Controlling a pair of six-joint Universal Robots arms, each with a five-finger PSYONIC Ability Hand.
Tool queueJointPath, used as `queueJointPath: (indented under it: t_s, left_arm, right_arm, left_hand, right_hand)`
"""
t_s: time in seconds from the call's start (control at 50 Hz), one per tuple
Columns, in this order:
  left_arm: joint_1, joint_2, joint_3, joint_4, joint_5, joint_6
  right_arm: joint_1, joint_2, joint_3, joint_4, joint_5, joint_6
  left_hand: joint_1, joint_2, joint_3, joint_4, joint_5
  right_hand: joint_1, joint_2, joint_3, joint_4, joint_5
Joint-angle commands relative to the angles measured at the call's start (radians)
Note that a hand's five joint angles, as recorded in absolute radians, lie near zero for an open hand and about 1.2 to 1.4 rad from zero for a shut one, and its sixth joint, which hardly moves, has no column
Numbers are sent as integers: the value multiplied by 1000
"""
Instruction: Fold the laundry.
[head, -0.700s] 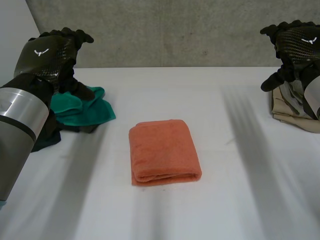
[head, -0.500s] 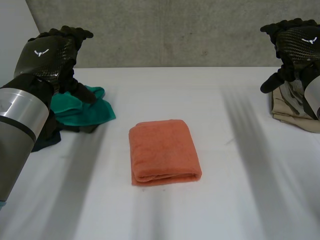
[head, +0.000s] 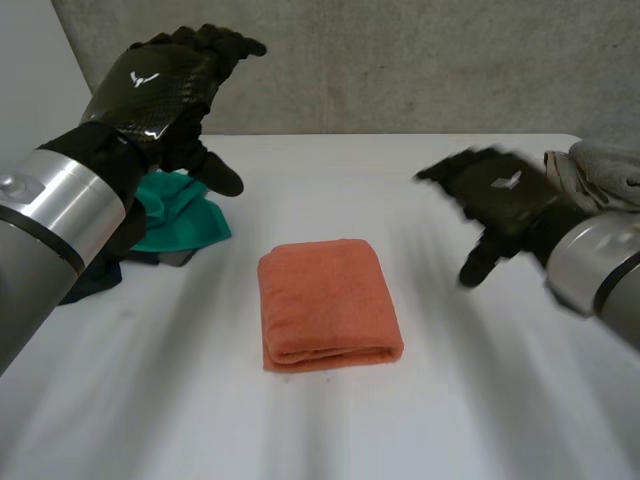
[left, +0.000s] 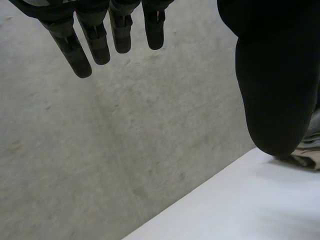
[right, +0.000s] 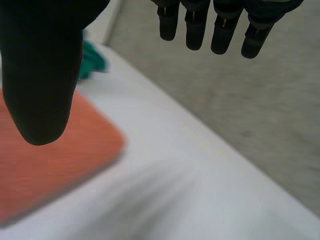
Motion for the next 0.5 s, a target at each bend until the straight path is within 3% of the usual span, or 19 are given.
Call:
queueJointPath:
  t_s: [0.02,0.1,0.18,0.36,0.5]
  left_arm:
    - [-13,-45,53,-1,114,-1]
    - [-32,-105,82,-7,226,-1]
    - [-72,-169,116,-2,287,1]
    - [-104,-272,186,-5,291,-1]
    - [-141,-318,219,-4,292,1]
  right_arm:
    - [169,100,141,-223,9,5]
    - [222,172,192,-346,58,15]
    - [276,276,197,-432,109,14]
    - [311,397,189,-621,147,-3]
    - [311,445,164,-649,138,-9]
  left_hand:
    - [-28,-25,-29,-22,-43]
    - [-28,-25,-29,-22,-43]
    - [-19,-16,-21,-14,-34]
    - [-7,-5,-9,-2,-22]
    - [-4,-2,-6,1,-19]
  right_hand:
    - [-60,-42,-39,-35,-51]
    - [-60,-42,-39,-35,-51]
    - [-60,-42,-39,-35,-51]
    - [-60,-42,-39,-35,-51]
    - [-56,-37,-35,-30,-46]
